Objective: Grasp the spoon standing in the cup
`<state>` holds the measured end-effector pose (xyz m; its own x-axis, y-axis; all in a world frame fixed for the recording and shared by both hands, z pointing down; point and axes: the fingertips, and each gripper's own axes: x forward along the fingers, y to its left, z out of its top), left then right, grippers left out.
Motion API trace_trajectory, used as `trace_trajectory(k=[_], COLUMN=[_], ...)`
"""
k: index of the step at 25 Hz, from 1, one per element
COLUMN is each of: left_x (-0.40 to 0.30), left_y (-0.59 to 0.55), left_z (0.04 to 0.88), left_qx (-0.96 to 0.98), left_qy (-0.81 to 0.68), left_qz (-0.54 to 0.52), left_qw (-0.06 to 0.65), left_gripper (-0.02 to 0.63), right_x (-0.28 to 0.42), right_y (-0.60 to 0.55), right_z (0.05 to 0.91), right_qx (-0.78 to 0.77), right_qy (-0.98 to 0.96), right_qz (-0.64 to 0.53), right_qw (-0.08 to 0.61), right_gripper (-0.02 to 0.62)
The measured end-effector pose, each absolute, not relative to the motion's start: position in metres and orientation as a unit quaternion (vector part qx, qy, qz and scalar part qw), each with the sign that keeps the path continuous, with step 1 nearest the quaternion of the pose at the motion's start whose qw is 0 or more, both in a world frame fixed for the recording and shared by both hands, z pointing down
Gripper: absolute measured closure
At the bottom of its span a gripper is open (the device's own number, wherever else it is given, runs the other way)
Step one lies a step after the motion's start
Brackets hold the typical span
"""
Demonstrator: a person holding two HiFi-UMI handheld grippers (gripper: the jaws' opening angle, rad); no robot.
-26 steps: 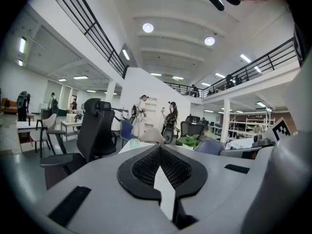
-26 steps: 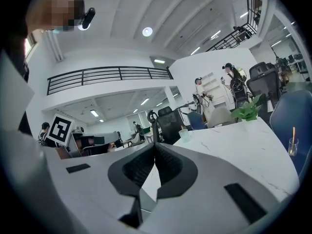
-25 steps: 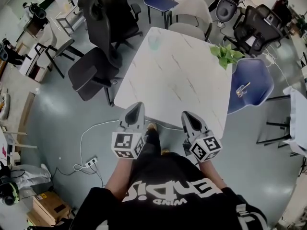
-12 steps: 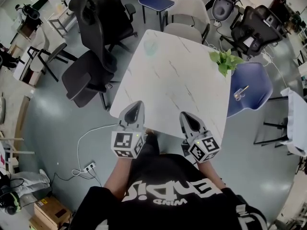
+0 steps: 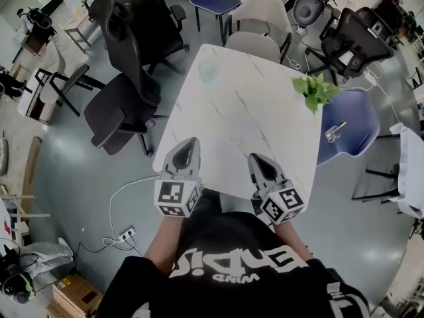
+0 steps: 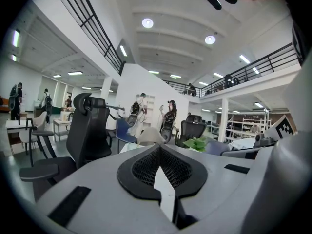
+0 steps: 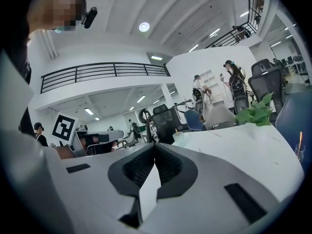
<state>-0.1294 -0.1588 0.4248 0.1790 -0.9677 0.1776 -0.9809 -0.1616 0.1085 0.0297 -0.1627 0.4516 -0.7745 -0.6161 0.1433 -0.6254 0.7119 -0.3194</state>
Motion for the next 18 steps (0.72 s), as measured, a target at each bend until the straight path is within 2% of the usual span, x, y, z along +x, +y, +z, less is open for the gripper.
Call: trace_trajectory(k=[18], left_x=[-0.154], left_y=[-0.226], left_z=[0.422], left_qx=[0.776], left_qy=[-0.621], left_qz=[0.046], left_qw=[0.095], left_gripper=[0.591], right_x=[0.004], right_y=[-0.212], right_z=[0.450], right_qx=[0.355], right_qy=[-0.916], right_qz=[0.188], right_qw=[0.020], right_gripper=[0.583])
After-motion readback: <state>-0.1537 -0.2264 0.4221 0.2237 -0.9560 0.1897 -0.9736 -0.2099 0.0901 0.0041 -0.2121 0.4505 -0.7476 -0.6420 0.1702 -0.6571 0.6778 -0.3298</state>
